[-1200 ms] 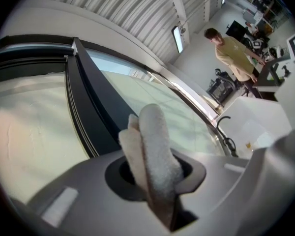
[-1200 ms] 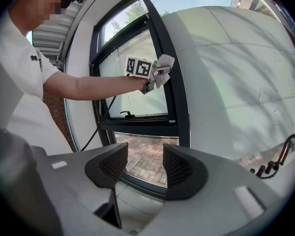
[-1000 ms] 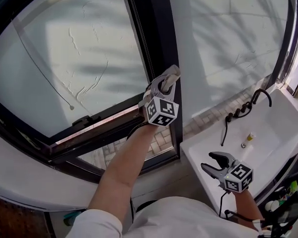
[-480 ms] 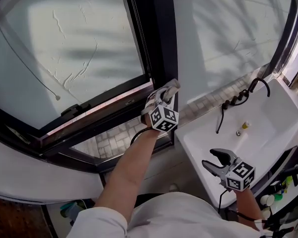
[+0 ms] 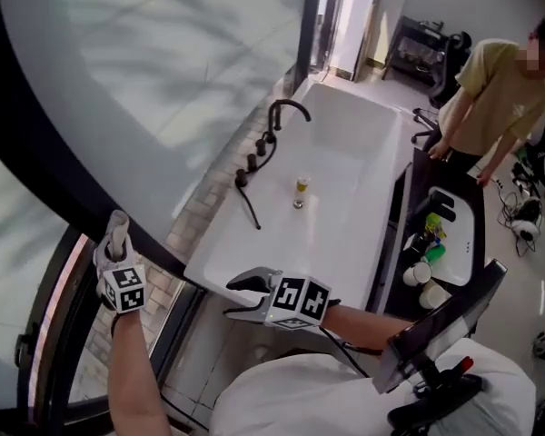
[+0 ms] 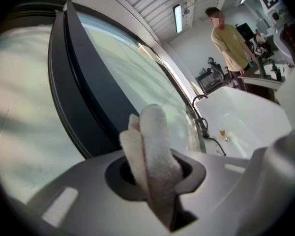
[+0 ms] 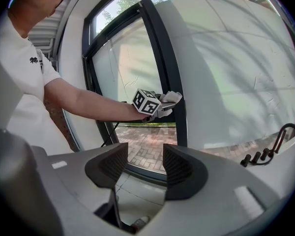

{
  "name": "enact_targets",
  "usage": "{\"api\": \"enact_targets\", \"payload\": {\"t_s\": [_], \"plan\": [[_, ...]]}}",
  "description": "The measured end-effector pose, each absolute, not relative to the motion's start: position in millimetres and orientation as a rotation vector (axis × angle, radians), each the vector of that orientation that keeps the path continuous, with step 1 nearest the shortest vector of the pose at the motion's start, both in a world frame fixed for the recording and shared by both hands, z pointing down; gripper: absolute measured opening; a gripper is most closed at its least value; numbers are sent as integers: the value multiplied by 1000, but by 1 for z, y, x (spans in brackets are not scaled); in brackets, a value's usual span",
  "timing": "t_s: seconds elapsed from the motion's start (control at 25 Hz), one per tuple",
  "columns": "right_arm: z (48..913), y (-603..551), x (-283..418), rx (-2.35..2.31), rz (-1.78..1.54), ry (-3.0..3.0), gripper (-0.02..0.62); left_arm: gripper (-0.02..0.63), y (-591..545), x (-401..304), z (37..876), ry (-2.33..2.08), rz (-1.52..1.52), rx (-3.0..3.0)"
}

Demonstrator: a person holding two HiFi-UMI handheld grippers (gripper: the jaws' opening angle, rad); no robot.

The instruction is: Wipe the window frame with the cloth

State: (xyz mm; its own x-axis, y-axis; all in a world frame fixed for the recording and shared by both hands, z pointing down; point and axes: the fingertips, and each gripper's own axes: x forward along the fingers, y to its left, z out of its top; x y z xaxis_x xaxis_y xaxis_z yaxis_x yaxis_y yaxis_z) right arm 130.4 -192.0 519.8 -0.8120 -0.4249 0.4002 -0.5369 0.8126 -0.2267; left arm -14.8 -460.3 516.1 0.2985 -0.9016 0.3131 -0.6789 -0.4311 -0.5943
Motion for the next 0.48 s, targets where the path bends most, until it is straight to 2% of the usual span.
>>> {"api": "enact_targets", "payload": {"t_s": [0.48], "plan": [[552, -173, 149, 828, 542, -2676, 224, 97, -462, -19, 533, 1455, -898, -2220]]}}
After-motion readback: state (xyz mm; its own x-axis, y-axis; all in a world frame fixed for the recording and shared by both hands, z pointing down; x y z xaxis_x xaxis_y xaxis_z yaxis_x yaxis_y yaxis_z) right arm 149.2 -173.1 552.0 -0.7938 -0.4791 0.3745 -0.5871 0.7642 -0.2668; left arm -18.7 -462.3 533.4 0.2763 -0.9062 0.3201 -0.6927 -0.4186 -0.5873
